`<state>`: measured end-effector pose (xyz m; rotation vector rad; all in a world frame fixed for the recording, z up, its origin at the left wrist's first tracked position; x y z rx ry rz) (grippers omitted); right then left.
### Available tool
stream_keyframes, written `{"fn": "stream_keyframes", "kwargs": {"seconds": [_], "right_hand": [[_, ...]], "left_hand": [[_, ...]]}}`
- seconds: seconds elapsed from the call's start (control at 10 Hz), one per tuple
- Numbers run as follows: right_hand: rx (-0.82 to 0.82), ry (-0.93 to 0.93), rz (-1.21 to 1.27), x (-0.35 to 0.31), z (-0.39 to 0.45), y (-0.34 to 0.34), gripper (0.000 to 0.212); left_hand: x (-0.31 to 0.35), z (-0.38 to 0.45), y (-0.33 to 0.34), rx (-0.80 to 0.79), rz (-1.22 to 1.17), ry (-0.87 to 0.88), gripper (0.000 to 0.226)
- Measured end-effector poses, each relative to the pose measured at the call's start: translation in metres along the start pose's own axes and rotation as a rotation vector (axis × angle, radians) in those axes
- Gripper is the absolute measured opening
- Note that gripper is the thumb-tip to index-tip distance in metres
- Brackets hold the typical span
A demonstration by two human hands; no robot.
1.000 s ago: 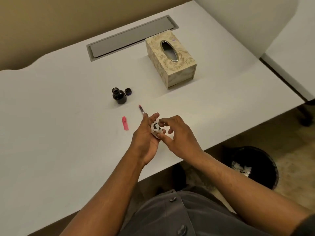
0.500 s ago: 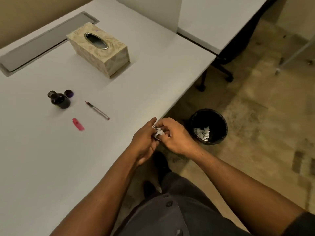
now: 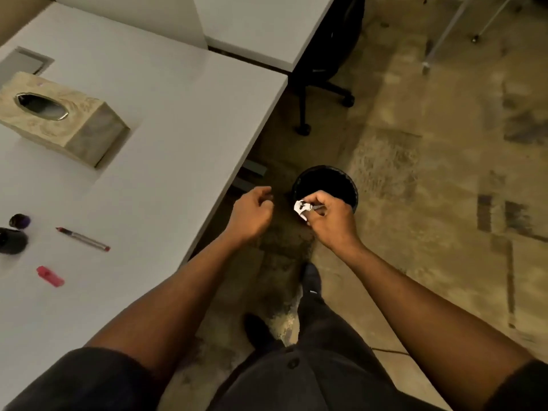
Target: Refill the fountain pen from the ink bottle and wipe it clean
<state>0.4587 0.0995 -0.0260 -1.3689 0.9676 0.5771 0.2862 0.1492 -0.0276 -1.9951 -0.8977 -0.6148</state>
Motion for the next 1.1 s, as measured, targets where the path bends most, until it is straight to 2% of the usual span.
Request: {"fn": "stream_keyframes", "kwargs": {"seconds": [0.2, 0.3, 0.4, 0.5, 0.7, 0.8, 0.9, 1.1], "right_hand": [[0.115, 0.026, -0.032, 0.066, 0.072, -0.05, 0.018], [0.165, 0.057, -0.036, 0.107, 0.108, -0.064, 0.019], [0.19, 0.112, -0.035, 0.148, 0.135, -0.067, 0.019], [0.204, 0.131, -0.07, 0.175, 0.154, -0.066, 0.019], [0.255, 0.094, -0.155, 0.21, 0.183, -0.059, 0.022], [0.222, 0.044, -0.224, 0.226, 0.198, -0.043, 0.025], [0.163, -0.009, -0.298, 0.239, 0.21, -0.028, 0.028], [-0.062, 0.131, -0.431, 0.283, 0.228, 0.005, 0.037]], "left_hand": [[0.089, 0.075, 0.009, 0.256, 0.479, 0.305, 0.048], [0.121, 0.119, 0.005, 0.406, 0.717, 0.386, 0.055], [0.124, 0.17, 0.0, 0.432, 0.914, 0.34, 0.066], [0.114, 0.207, -0.002, 0.392, 0.991, 0.283, 0.074], [0.112, 0.218, 0.0, 0.464, 1.02, 0.316, 0.076], [0.112, 0.219, 0.0, 0.485, 1.03, 0.32, 0.076], [0.112, 0.218, 0.001, 0.49, 1.035, 0.333, 0.076], [0.117, 0.216, 0.0, 0.498, 1.016, 0.337, 0.077]]}}
Point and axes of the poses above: each hand's wrist, its own z-axis towards the middle knuckle, its own y-axis out of the palm, x = y × z, the point moved 10 cm from there along z, towards the middle knuckle, and after that the axes turned 9 degrees about -y, right-handed, at the moved point
